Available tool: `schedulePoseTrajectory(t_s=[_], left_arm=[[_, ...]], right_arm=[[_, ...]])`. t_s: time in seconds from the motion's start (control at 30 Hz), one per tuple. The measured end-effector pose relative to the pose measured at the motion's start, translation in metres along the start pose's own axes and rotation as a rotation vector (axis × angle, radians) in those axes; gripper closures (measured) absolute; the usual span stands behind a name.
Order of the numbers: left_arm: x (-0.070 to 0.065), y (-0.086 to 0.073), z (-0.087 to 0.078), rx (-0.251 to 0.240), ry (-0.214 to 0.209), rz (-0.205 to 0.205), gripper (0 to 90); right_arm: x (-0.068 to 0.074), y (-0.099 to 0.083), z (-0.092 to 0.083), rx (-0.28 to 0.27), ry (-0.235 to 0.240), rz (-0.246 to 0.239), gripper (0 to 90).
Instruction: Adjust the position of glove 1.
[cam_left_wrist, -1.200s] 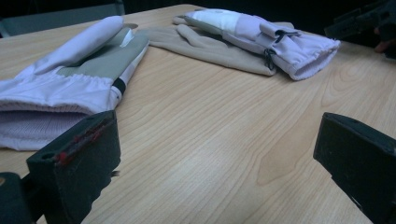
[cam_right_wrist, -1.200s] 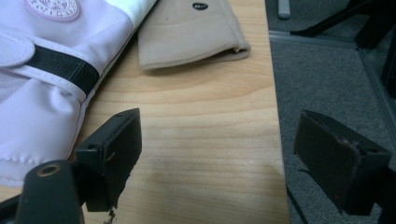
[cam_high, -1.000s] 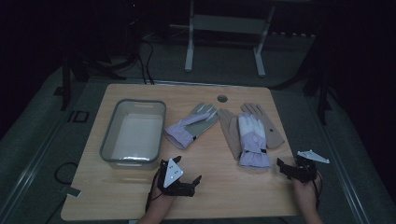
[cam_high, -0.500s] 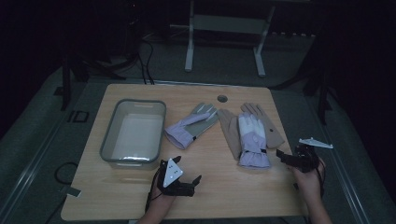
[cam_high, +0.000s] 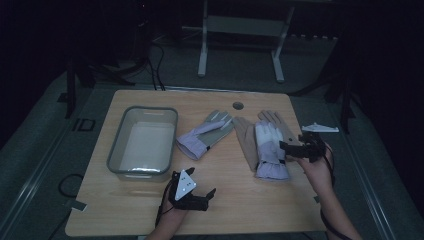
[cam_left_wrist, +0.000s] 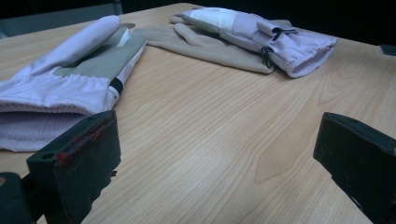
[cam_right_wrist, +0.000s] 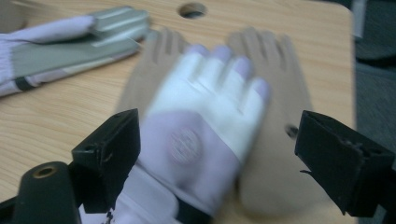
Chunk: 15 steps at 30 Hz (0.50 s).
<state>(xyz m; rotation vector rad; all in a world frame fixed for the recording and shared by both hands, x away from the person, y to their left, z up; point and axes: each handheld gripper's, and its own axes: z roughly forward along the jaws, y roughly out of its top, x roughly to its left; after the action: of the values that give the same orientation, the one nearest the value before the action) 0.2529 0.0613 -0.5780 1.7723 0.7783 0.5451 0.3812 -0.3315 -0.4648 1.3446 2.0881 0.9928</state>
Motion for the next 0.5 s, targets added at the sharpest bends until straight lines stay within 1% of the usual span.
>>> schedulePoseTrajectory(t_s=[0.1, 0.2, 0.23, 0.27, 0.5], left_arm=[[0.001, 0.0, 0.0, -0.002, -0.009, -0.006, 0.9], [0.001, 0.0, 0.0, 0.0, -0.015, -0.005, 0.9], [0.001, 0.0, 0.0, 0.0, -0.017, -0.006, 0.9], [0.001, 0.0, 0.0, 0.002, -0.018, -0.006, 0.9], [0.002, 0.0, 0.001, 0.004, -0.024, -0.014, 0.9]], right_arm=[[0.012, 0.015, 0.011, 0.011, 0.02, -0.038, 14.3], [0.024, 0.027, 0.024, 0.02, 0.055, -0.07, 14.3], [0.029, 0.03, 0.028, 0.022, 0.056, -0.077, 15.1], [0.033, 0.033, 0.033, 0.026, 0.072, -0.084, 15.3], [0.066, 0.054, 0.063, 0.048, 0.125, -0.127, 15.3]])
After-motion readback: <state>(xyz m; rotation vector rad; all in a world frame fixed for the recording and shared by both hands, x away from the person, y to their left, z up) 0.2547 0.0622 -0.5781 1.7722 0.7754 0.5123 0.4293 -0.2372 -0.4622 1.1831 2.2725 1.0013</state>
